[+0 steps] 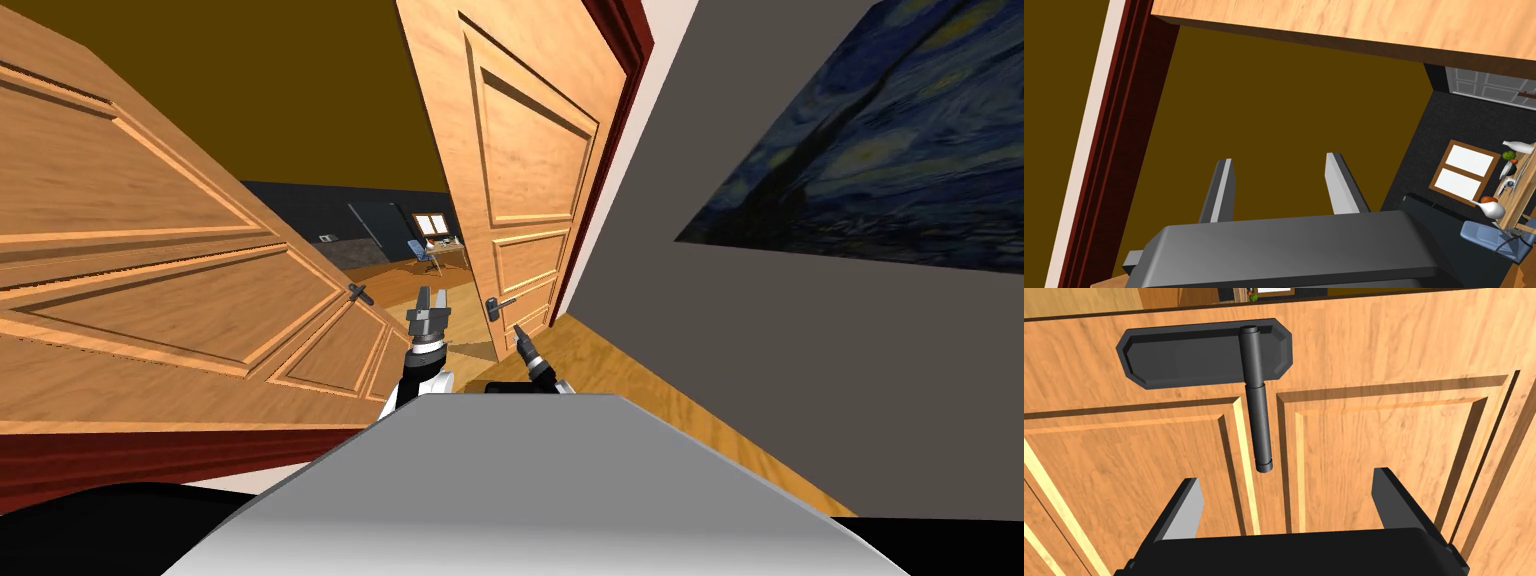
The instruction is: Push the door open
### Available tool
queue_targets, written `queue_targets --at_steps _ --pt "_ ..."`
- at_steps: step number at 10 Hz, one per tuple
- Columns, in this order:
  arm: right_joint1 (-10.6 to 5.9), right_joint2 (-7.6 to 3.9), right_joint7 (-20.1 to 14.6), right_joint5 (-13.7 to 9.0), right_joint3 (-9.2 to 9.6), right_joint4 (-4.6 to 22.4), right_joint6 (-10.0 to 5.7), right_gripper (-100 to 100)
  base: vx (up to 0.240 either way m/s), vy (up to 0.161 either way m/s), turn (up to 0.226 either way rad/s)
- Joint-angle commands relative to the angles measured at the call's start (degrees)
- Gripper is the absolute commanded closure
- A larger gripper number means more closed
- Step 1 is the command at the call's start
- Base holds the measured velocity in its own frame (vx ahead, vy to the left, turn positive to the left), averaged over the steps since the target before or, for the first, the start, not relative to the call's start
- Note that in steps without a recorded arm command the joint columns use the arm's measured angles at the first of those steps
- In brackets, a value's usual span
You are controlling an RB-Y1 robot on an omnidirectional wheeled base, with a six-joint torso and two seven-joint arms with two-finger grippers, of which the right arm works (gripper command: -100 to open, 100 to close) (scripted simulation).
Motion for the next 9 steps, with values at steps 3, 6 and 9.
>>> queue_targets --at_steps 3,6,9 --pt "-0.15 -0.28 -1.2 2.4 2.22 2.1 0.48 -100 0.267 -0.063 0.027" --pt "-0.87 0.36 -0.9 1.9 1.76 2.4 1.02 -100 0.120 0.026 0.027" --pt "-2.05 1.24 -0.6 1.5 1.36 3.5 1.71 -100 0.152 0.132 0.026"
